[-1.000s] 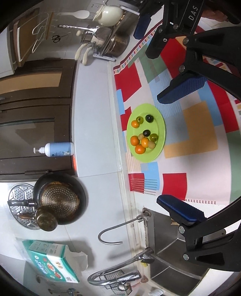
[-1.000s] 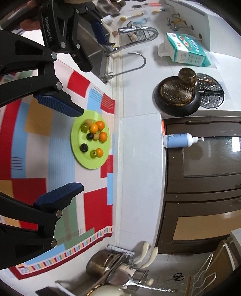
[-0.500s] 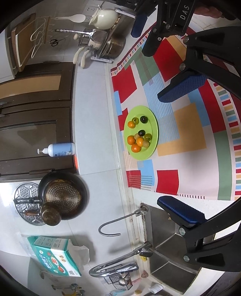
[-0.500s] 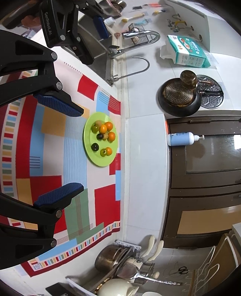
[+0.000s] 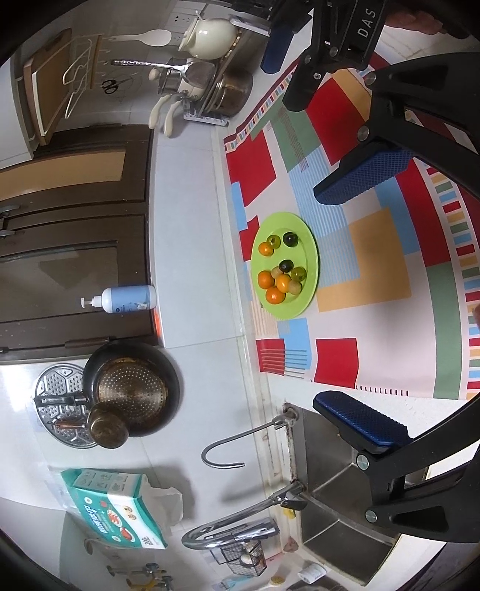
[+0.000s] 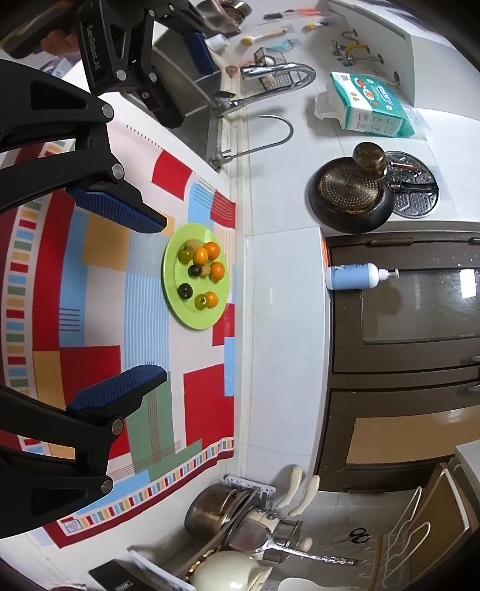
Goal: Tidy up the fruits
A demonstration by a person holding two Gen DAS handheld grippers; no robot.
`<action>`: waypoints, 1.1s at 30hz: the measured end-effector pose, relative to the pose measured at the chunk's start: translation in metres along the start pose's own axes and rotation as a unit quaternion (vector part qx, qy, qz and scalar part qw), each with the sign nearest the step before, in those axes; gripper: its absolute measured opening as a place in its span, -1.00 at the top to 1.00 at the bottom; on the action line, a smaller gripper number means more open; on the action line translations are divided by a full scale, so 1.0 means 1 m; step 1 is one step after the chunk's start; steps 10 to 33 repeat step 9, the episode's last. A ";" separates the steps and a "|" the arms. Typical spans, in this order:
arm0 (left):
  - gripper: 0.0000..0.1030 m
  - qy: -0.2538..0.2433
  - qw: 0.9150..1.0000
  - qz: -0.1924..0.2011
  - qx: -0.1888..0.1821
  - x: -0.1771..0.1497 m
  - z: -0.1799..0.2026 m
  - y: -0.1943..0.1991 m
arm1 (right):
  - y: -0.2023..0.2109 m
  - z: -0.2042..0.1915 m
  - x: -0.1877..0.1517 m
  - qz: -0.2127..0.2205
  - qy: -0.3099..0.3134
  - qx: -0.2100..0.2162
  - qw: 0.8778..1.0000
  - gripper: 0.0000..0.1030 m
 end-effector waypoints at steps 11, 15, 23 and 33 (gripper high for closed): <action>-0.99 0.001 1.000 -0.001 -0.001 0.000 0.000 -0.001 | -0.001 0.002 -0.002 -0.002 -0.001 -0.002 1.000 -0.44; -0.99 0.001 1.000 -0.001 -0.001 0.000 0.000 -0.001 | -0.001 0.002 -0.002 -0.002 -0.001 -0.002 1.000 -0.44; -0.99 0.001 1.000 -0.001 -0.001 0.000 0.000 -0.001 | -0.001 0.002 -0.002 -0.002 -0.001 -0.002 1.000 -0.44; -0.99 0.001 1.000 -0.001 -0.001 0.000 0.000 -0.001 | -0.001 0.002 -0.002 -0.002 -0.001 -0.002 1.000 -0.44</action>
Point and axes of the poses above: each gripper's, at about its wrist camera, not at the fingertips, and y roughly against the way its jaws point, z to its right, x to its top, the point moved 9 cm from there along -y, roughly the way its jaws point, and after that the axes turned 6 degrees about -x, right-handed, at the moved point
